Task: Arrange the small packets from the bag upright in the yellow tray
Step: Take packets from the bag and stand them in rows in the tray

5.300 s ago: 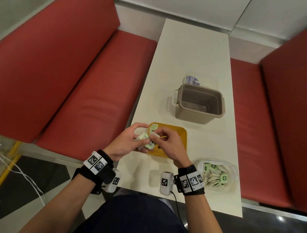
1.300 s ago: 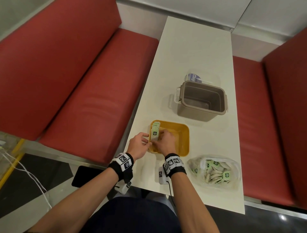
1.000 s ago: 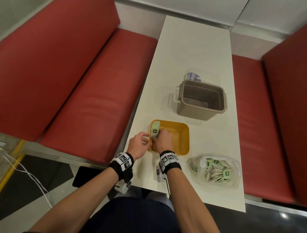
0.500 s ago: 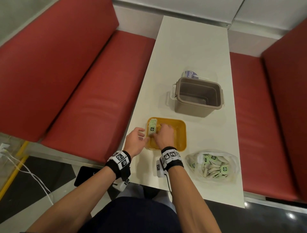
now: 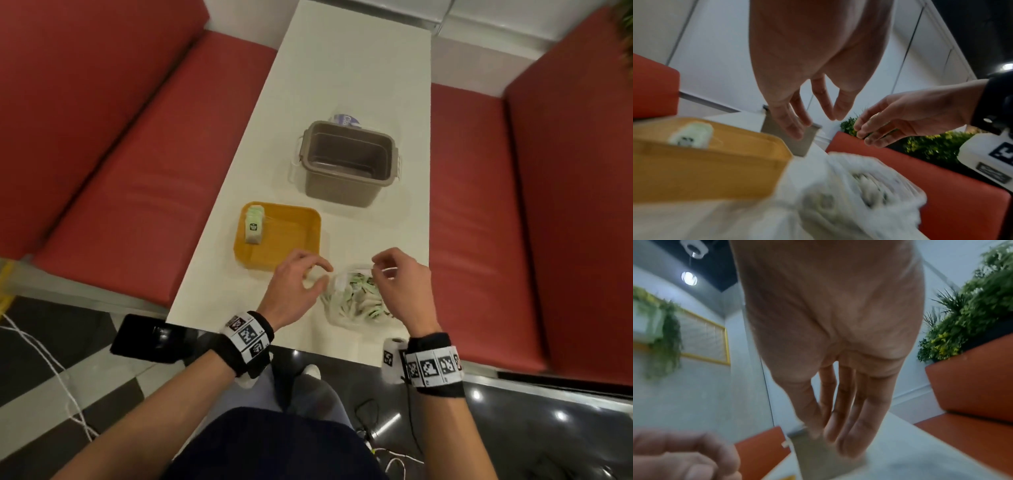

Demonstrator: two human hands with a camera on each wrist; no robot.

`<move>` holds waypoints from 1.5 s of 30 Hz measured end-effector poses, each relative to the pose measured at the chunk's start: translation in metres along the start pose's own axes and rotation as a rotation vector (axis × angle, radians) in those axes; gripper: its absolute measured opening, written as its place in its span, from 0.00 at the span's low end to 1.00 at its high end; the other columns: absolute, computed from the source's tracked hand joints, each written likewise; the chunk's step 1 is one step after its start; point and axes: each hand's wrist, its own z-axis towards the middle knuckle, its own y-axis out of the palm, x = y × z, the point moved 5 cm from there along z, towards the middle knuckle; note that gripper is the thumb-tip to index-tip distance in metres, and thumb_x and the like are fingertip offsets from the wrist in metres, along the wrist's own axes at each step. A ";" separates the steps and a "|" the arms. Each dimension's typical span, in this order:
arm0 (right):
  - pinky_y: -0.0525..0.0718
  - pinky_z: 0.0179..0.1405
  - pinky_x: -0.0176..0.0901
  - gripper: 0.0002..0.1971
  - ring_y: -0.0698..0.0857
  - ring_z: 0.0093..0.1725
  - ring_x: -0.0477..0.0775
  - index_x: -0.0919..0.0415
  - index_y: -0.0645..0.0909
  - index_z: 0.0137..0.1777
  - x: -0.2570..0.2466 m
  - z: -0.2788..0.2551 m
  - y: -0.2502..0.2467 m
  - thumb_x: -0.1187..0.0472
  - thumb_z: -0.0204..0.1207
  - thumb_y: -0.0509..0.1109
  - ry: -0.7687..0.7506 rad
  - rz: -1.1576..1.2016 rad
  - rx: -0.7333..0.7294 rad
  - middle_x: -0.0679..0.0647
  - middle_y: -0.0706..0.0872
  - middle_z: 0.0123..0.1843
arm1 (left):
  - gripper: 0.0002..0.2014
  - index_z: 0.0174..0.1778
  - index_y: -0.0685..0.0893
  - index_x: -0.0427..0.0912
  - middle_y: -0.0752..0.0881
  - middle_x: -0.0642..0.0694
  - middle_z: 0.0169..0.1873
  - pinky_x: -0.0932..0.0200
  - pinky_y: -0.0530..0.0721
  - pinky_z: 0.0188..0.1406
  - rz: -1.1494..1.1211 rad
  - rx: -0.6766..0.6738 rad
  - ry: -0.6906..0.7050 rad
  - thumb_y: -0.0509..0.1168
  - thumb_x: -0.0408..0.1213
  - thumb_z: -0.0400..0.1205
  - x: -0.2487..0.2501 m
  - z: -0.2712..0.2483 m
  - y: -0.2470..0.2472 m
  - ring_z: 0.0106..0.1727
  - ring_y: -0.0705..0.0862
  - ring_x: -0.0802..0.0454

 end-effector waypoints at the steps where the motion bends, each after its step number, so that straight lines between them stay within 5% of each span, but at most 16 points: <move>1: 0.92 0.50 0.49 0.07 0.91 0.45 0.42 0.48 0.88 0.56 0.018 -0.003 0.004 0.62 0.83 0.76 0.001 -0.045 -0.065 0.42 0.93 0.49 | 0.08 0.61 0.90 0.57 0.79 0.54 0.67 0.56 0.79 0.73 0.021 -0.031 -0.022 0.75 0.43 0.87 -0.002 -0.005 0.019 0.69 0.80 0.57; 6: 0.89 0.61 0.56 0.23 0.88 0.63 0.56 0.50 0.84 0.71 0.056 -0.018 0.032 0.58 0.76 0.83 -0.072 -0.286 -0.373 0.49 0.87 0.68 | 0.19 0.73 0.84 0.59 0.66 0.50 0.81 0.48 0.79 0.77 0.130 -0.081 -0.133 0.75 0.50 0.86 -0.015 -0.023 0.083 0.73 0.79 0.46; 10: 0.82 0.54 0.50 0.20 0.82 0.70 0.58 0.49 0.85 0.72 0.059 -0.024 0.046 0.55 0.80 0.78 -0.123 -0.453 -0.398 0.50 0.82 0.71 | 0.29 0.82 0.77 0.55 0.66 0.48 0.81 0.43 0.82 0.77 0.148 -0.073 -0.165 0.77 0.42 0.84 -0.021 -0.029 0.100 0.73 0.80 0.44; 14: 0.82 0.51 0.51 0.12 0.82 0.67 0.59 0.50 0.87 0.65 0.060 -0.022 0.045 0.55 0.82 0.75 -0.129 -0.417 -0.356 0.51 0.84 0.67 | 0.32 0.84 0.75 0.52 0.69 0.48 0.79 0.43 0.82 0.76 0.161 -0.069 -0.171 0.78 0.37 0.84 -0.021 -0.031 0.102 0.72 0.81 0.42; 19: 0.86 0.45 0.52 0.03 0.88 0.51 0.55 0.48 0.89 0.50 0.064 -0.016 0.032 0.51 0.82 0.75 -0.118 -0.201 -0.215 0.44 0.91 0.50 | 0.34 0.84 0.75 0.53 0.70 0.48 0.78 0.46 0.82 0.75 0.178 -0.070 -0.171 0.79 0.36 0.83 -0.020 -0.030 0.102 0.70 0.82 0.42; 22: 0.87 0.49 0.53 0.05 0.88 0.52 0.51 0.47 0.92 0.55 0.062 -0.015 0.021 0.50 0.85 0.76 -0.123 -0.081 -0.097 0.42 0.93 0.50 | 0.33 0.83 0.75 0.53 0.71 0.48 0.77 0.47 0.83 0.73 0.193 -0.075 -0.156 0.79 0.38 0.83 -0.020 -0.029 0.101 0.69 0.83 0.42; 32: 0.90 0.52 0.54 0.04 0.90 0.49 0.49 0.44 0.85 0.51 0.063 -0.008 0.014 0.55 0.87 0.75 -0.041 0.039 -0.145 0.43 0.91 0.46 | 0.31 0.81 0.76 0.55 0.70 0.51 0.77 0.55 0.75 0.79 0.180 -0.046 -0.113 0.78 0.48 0.82 -0.005 -0.027 0.085 0.78 0.76 0.51; 37: 0.85 0.49 0.45 0.03 0.89 0.47 0.34 0.48 0.85 0.53 0.047 -0.005 -0.007 0.57 0.89 0.75 -0.114 0.148 -0.102 0.41 0.92 0.44 | 0.35 0.83 0.72 0.56 0.74 0.55 0.78 0.56 0.80 0.75 -0.004 -0.001 -0.100 0.76 0.61 0.82 0.024 -0.015 0.066 0.75 0.78 0.58; 43: 0.90 0.53 0.42 0.01 0.94 0.47 0.45 0.52 0.89 0.55 -0.008 -0.007 -0.026 0.59 0.88 0.77 -0.193 0.411 -0.257 0.47 0.95 0.45 | 0.28 0.83 0.74 0.58 0.81 0.58 0.72 0.55 0.85 0.73 -0.484 -0.096 -0.177 0.72 0.56 0.87 0.056 -0.005 0.051 0.71 0.83 0.67; 45: 0.92 0.53 0.44 0.02 0.95 0.48 0.47 0.52 0.89 0.56 -0.024 -0.006 -0.026 0.60 0.88 0.76 -0.223 0.432 -0.281 0.47 0.96 0.46 | 0.22 0.81 0.77 0.53 0.86 0.47 0.72 0.44 0.88 0.72 -0.678 -0.131 -0.215 0.69 0.48 0.91 0.059 -0.003 0.050 0.71 0.89 0.56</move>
